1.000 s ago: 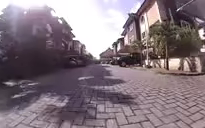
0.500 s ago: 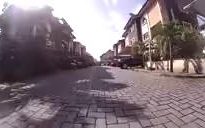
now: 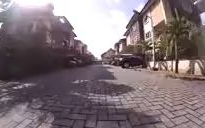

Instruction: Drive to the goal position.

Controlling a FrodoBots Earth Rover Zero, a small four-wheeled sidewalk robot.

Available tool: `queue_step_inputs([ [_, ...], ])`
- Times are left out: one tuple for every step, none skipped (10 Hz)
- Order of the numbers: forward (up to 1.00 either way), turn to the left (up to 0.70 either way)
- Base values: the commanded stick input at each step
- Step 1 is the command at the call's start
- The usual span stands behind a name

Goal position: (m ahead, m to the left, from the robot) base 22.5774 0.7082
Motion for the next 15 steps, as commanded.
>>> queue_step_inputs([
  [0.69,0.03],
  [0.69,0.03],
  [0.69,0.03],
  [0.69,0.03],
  [0.69,0.03],
  [0.69,0.03],
  [0.69,0.03],
  [0.69,0.03],
  [0.69,0.03],
  [0.69,0.03],
  [0.69,0.03],
  [0.69,0.03],
  [0.69,0.03],
  [0.69,0.03],
  [0.69,0.03],
])
